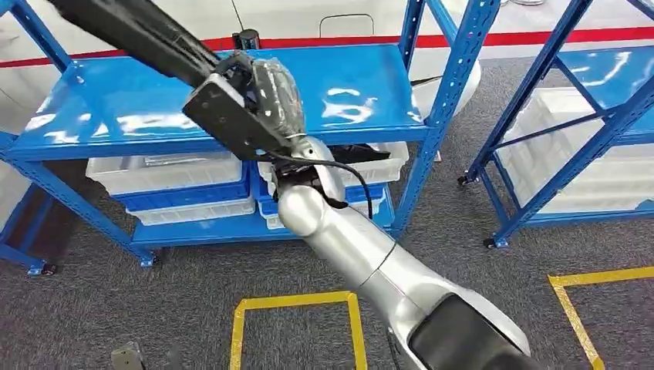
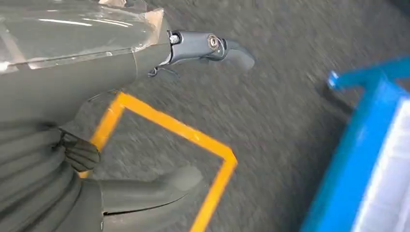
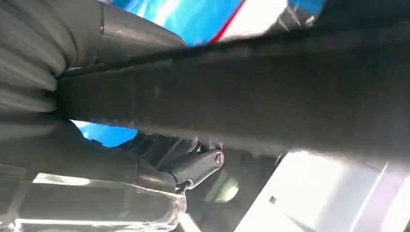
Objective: Take the parts from the cabinet and place them on the table.
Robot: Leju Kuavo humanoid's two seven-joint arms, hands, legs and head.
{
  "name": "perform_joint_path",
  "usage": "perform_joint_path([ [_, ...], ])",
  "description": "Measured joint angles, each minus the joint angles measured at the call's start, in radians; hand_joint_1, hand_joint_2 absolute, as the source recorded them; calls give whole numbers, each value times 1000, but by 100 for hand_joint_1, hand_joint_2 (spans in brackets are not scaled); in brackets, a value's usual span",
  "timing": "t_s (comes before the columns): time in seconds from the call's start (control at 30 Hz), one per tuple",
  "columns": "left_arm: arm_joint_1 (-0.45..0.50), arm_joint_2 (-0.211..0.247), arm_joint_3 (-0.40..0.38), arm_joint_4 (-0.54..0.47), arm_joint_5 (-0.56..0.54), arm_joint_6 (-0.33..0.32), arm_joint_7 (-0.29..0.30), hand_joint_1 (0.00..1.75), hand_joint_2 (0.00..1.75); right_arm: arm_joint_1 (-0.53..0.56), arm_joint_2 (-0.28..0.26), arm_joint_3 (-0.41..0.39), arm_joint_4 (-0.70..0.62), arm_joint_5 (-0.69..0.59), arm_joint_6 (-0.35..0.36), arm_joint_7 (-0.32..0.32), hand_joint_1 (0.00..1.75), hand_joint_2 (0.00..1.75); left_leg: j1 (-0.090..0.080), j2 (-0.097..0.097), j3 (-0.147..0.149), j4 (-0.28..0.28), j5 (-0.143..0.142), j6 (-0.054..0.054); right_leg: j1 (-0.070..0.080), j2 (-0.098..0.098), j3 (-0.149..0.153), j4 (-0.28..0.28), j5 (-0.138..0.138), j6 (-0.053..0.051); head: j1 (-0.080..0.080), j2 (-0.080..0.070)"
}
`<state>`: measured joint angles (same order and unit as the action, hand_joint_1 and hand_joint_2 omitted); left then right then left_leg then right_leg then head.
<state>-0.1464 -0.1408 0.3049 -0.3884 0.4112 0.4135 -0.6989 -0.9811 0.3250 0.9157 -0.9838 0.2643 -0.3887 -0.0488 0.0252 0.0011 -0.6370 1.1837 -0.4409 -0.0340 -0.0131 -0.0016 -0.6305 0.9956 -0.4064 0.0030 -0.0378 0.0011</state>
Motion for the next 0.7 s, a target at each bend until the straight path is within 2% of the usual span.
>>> perform_joint_path([
  [0.03, 8, -2, 22, -8, -11, 6, 0, 0, 175, -14, 1, 27, 4, -20, 0, -6, 175, 175, 4, -1, 65, -92, -29, -2, 2, 1, -8, 8, 5, 5, -2, 0],
  [0.07, 15, -4, 42, -15, -23, 9, -1, 0, 175, -23, 1, 47, 5, -39, -2, -15, 175, 175, -5, -8, 117, -171, -69, 4, 8, 1, -16, 11, 10, 13, -6, 0],
  [0.1, 21, -5, 56, -18, -32, 13, -1, 0, 175, -24, 1, 60, 5, -50, -2, -24, 175, 175, -5, -9, 120, -176, -72, 19, 9, 0, -14, 9, 15, 20, -5, 0],
  [0.17, 36, -11, 77, -19, -66, 47, -3, 0, 175, -27, 0, 74, 7, -66, -2, -42, 175, 175, -11, -9, 112, -173, -65, 28, 8, -4, -12, 4, 27, 31, -5, 0],
  [0.2, 54, -15, 94, -29, -95, 86, -3, 0, 175, -27, 0, 85, 12, -73, 2, -52, 175, 175, -15, -8, 108, -172, -57, 40, 6, -3, -13, 1, 38, 40, -2, 0],
  [0.23, 65, -21, 106, -33, -108, 104, -3, 0, 175, -27, -2, 89, 17, -74, 3, -56, 175, 175, -7, 1, 97, -178, -44, 59, 2, -2, -23, 9, 29, 42, -3, 0],
  [0.27, 67, -23, 111, -35, -110, 108, -3, 0, 175, -29, -2, 90, 19, -75, 4, -60, 175, 175, -11, 1, 84, -177, -34, 69, 3, -3, -44, 36, -10, 36, -2, 0],
  [0.3, 70, -28, 114, -40, -111, 108, -3, 0, 175, -28, -2, 93, 22, -67, 4, -69, 175, 175, -12, 1, 71, -177, -22, 78, 2, -2, -63, 96, -62, 27, 4, 0],
  [0.33, 77, -38, 116, -49, -117, 96, -3, 0, 175, -23, -2, 91, 29, -48, 5, -84, 175, 175, -14, 1, 55, -176, -11, 82, 3, -2, -88, 186, -117, 20, 6, 0],
  [0.37, 82, -47, 117, -56, -126, 75, -3, 0, 175, -16, -3, 85, 35, -25, 5, -100, 175, 175, -18, 1, 42, -176, 0, 85, 3, -2, -107, 267, -154, 18, 8, 0],
  [0.4, 84, -54, 119, -60, -138, 51, -3, 0, 175, -4, -3, 71, 43, 5, 6, -118, 175, 175, -23, 1, 27, -176, 11, 88, 4, -2, -116, 331, -168, 21, 9, 0],
  [0.43, 84, -59, 121, -62, -147, 30, -3, 0, 175, 8, -3, 53, 50, 37, 11, -130, 175, 175, -26, 1, 14, -175, 22, 90, 7, -1, -105, 343, -158, 25, 9, 0],
  [0.47, 81, -63, 125, -67, -157, 7, -3, 0, 175, 21, -3, 28, 54, 79, 25, -132, 175, 175, -32, 1, 0, -175, 33, 92, 11, -1, -73, 314, -136, 28, 10, 0],
  [0.5, 75, -65, 126, -68, -165, -17, -3, 0, 175, 33, -5, 0, 54, 127, 38, -131, 175, 175, -40, 0, -13, -176, 44, 93, 19, -1, -23, 248, -111, 25, 12, 0],
  [0.53, 66, -65, 126, -68, -174, -46, -3, 0, 175, 42, -5, -35, 49, 179, 48, -122, 175, 175, -44, -3, -23, -176, 55, 94, 31, -1, 41, 159, -98, 7, 13, 0],
  [0.57, 57, -74, 125, -68, -184, -75, -1, 0, 175, 54, -5, -75, 36, 232, 57, -108, 175, 175, -36, -2, -30, -175, 64, 94, 53, -1, 112, 63, -107, -23, 7, 0],
  [0.6, 43, -71, 124, -69, -192, -94, 2, 0, 175, 66, -7, -112, 18, 273, 64, -96, 175, 175, -46, -4, -35, -175, 72, 89, 66, -10, 164, -21, -125, -42, 6, 0],
  [0.63, 32, -72, 122, -66, -201, -118, 12, 0, 175, 81, -13, -152, 0, 314, 76, -93, 175, 175, -40, -4, -39, -180, 88, 85, 64, -11, 167, -33, -126, -33, 6, 0],
  [0.67, 21, -71, 119, -65, -213, -130, 19, 0, 175, 94, -20, -187, -15, 342, 80, -87, 175, 175, -36, -2, -40, -186, 99, 82, 68, -10, 149, -33, -114, -30, 5, 0],
  [0.7, 8, -71, 111, -64, -224, -145, 32, 0, 175, 113, -31, -224, -34, 372, 81, -76, 175, 175, -35, -2, -42, -193, 112, 76, 68, -10, 147, -40, -103, -34, 11, 0],
])
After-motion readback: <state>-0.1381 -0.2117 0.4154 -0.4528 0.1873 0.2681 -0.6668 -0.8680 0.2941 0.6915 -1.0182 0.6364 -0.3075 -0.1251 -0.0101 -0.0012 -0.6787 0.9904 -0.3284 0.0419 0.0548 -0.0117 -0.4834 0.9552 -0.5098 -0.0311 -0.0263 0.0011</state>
